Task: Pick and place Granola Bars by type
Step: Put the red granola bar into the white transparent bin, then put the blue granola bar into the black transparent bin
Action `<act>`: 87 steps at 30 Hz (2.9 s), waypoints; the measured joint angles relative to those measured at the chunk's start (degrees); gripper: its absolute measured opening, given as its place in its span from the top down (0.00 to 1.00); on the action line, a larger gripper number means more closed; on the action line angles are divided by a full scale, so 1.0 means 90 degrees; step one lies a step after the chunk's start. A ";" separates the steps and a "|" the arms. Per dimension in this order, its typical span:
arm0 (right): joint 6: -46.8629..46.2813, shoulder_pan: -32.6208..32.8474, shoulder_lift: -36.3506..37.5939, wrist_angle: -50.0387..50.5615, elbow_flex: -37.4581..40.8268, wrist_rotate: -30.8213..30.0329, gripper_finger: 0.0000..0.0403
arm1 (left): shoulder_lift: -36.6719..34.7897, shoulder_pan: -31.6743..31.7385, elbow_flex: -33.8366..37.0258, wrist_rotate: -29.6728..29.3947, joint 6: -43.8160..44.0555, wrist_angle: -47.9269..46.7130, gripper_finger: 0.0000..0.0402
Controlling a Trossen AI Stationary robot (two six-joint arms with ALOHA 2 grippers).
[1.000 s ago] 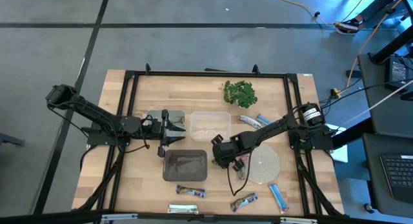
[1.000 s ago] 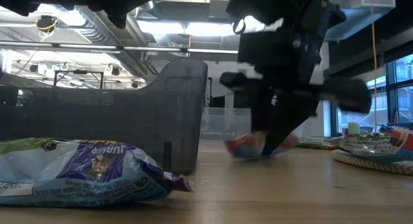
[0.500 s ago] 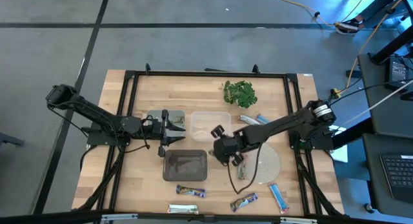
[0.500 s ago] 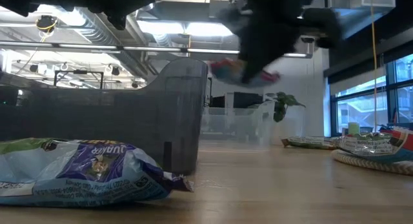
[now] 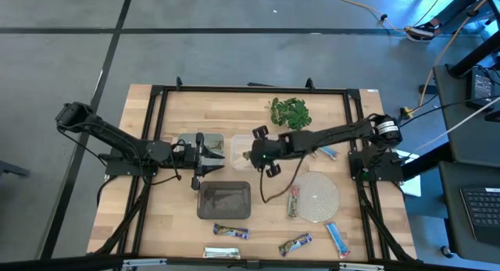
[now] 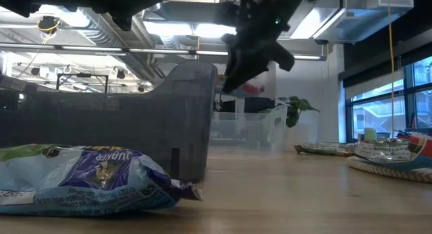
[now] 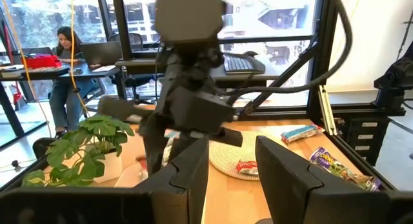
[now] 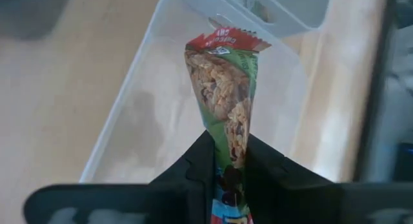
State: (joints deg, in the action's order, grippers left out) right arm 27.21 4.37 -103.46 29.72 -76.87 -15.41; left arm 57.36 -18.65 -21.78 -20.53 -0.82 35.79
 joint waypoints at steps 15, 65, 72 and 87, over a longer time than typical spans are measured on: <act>0.0020 -0.0721 -0.0002 -0.1656 0.0957 0.0809 0.83 | 0.0000 0.0000 0.0000 -0.0039 0.0000 -0.0017 0.70; -0.2012 0.0431 0.3214 -0.0227 0.1910 -0.0070 0.57 | 0.0000 0.0001 0.0000 -0.0046 0.0005 0.0082 0.70; -0.2625 0.1049 0.4817 -0.1559 0.3716 -0.1146 0.57 | 0.0282 -0.0132 -0.0280 0.0726 -0.0372 -0.0068 0.71; -0.3330 0.1080 0.5286 -0.1535 0.4203 -0.1347 0.57 | 0.2930 -0.1495 -0.3923 -0.0026 0.0067 -0.3326 0.71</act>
State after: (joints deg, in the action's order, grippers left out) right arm -2.76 14.09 -55.88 15.91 -39.05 -27.53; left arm 83.74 -32.10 -57.09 -20.77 -0.21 5.86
